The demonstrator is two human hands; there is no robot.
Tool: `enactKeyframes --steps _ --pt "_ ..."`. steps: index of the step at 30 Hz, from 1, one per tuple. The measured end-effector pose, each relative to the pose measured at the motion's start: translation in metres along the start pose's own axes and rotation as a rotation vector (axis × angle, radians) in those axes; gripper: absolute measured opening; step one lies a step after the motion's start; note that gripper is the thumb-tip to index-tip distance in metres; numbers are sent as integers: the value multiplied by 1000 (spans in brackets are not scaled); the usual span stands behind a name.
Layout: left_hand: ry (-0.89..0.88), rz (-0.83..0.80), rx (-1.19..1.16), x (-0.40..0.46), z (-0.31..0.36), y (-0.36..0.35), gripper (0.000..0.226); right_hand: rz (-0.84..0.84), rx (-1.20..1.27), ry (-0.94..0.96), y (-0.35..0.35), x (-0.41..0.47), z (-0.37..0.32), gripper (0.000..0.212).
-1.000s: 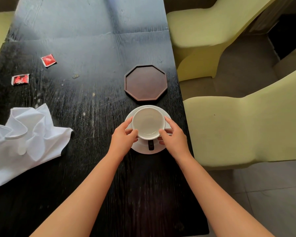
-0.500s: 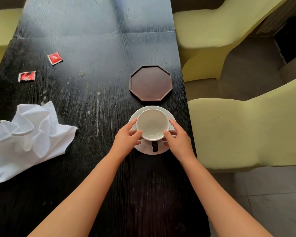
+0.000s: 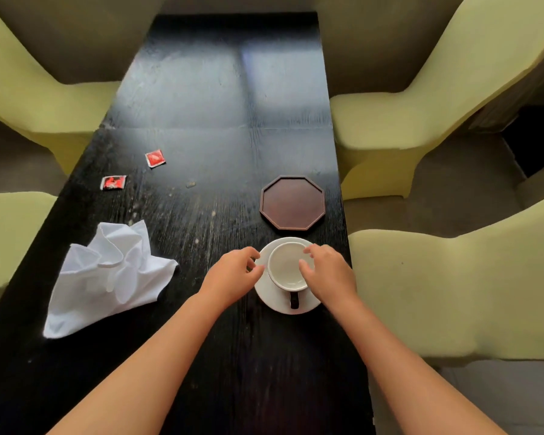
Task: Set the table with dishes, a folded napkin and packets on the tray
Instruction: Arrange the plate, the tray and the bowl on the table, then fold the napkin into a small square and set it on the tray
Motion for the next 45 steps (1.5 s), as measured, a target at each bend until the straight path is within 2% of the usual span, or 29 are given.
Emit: enactKeyframes --steps 3,9,17,20,26,32,37,41,45 --pt "-23 20 163 -14 9 25 32 -6 -127 150 15 -7 -33 36" --pt "9 204 313 -59 0 74 38 -2 -256 367 26 -24 -95 33" --pt "76 426 357 -118 -45 140 36 -9 -253 559 9 -45 -177 36" --pt "84 458 339 -141 -74 155 32 -27 -217 593 -8 -54 -205 34" --pt "141 433 303 -164 -166 174 32 -110 -206 565 -57 -66 -256 33" --pt "32 344 240 -146 -233 204 34 -89 -179 461 -94 -61 -313 40" --pt "-52 267 205 -134 -266 229 31 -97 -115 325 -118 -49 -342 46" --pt "-105 212 151 -120 -281 232 32 -137 -167 217 -137 -40 -350 39" --pt "-118 118 155 -88 -284 216 43 -121 -163 180 -152 -29 -346 35"
Point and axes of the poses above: each hand's wrist, its own x-axis towards the middle knuckle, its own y-axis out of the back of the hand, z = x × y, the point moved 2 cm from there along x, towards the middle knuckle, and after that the axes turned 1 degree about -x, right-handed, at the moved point
